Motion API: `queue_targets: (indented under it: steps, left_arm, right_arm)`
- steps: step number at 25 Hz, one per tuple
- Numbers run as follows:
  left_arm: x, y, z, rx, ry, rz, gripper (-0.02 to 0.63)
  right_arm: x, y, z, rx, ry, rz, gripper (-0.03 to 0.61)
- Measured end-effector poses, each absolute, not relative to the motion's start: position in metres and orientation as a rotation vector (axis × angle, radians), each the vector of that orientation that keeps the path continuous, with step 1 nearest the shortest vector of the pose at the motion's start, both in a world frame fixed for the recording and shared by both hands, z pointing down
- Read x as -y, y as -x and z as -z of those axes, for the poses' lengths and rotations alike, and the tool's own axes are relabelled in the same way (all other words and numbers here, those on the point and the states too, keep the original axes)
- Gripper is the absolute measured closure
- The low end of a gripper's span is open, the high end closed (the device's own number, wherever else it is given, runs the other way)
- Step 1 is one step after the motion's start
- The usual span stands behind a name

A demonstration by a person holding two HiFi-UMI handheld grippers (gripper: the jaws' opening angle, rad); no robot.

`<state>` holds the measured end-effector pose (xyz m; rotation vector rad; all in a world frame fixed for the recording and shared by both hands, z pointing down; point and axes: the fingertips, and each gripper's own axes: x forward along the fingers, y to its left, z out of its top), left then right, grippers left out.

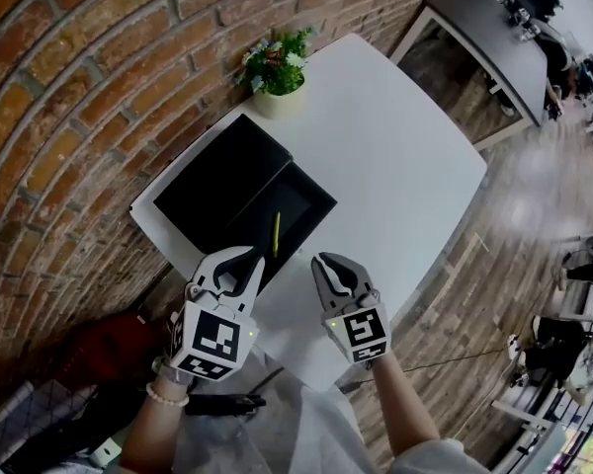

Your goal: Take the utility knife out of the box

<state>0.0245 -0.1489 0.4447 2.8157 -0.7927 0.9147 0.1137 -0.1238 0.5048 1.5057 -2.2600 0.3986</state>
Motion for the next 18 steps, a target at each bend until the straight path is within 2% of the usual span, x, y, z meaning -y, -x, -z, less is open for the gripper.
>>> queue_targets:
  steps: [3, 7, 18]
  left_arm:
    - [0.156, -0.034, -0.453, 0.786, -2.776, -0.925, 0.581]
    - [0.168, -0.048, -0.464, 0.813, -2.694, -0.906, 0.508]
    - [0.195, -0.076, -0.504, 0.875, -2.511, -0.981, 0.469]
  right_arm:
    - [0.116, -0.122, -0.492, 2.251, -1.556, -0.41, 0.52]
    - [0.105, -0.13, -0.48, 2.241, -1.606, -0.421, 0.52]
    - [0.079, -0.141, -0.463, 2.247, -1.682, -0.4, 0.52]
